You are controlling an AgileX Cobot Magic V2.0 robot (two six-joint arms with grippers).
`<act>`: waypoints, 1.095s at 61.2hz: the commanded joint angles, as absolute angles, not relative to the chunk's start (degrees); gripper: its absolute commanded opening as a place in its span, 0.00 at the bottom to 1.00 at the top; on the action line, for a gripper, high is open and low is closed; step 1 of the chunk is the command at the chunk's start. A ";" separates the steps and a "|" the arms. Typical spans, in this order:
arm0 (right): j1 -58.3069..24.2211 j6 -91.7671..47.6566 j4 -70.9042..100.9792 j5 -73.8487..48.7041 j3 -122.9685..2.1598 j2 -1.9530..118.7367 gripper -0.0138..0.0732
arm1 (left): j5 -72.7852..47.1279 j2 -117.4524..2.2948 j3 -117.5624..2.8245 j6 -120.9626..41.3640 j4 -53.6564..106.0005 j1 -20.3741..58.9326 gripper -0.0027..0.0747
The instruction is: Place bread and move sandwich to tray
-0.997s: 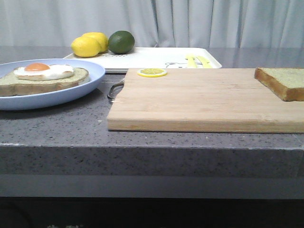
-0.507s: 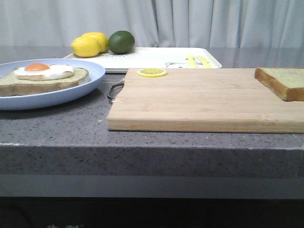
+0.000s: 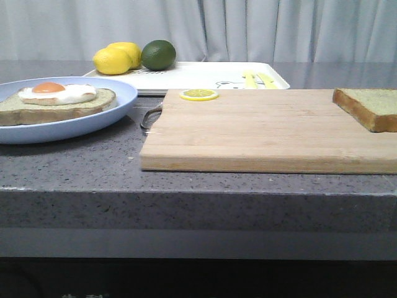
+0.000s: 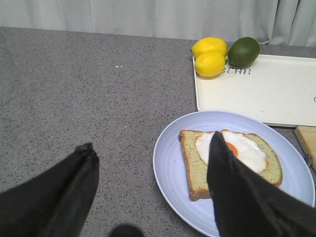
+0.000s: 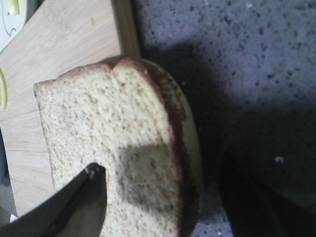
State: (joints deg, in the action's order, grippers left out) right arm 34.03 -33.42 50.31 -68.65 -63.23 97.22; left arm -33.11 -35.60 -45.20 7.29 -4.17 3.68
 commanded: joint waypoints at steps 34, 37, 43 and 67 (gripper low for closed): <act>33.90 -34.55 57.08 -76.82 -64.81 95.92 0.49 | -27.96 -35.89 -46.82 7.24 -4.46 4.05 0.64; 33.90 -34.55 57.31 -76.82 -64.81 95.92 0.45 | -27.96 -35.89 -46.82 7.24 -4.46 4.05 0.64; 33.90 -34.50 58.15 -76.83 -64.81 95.79 0.39 | -27.96 -35.89 -46.82 7.24 -4.46 4.05 0.64; 33.90 -34.23 63.38 -76.83 -64.81 87.48 0.20 | -27.96 -35.89 -46.82 7.24 -4.46 4.05 0.64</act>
State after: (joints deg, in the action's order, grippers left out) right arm 33.77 -33.65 57.48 -68.28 -63.23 92.39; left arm -32.51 -35.60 -45.20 7.25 -4.17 3.68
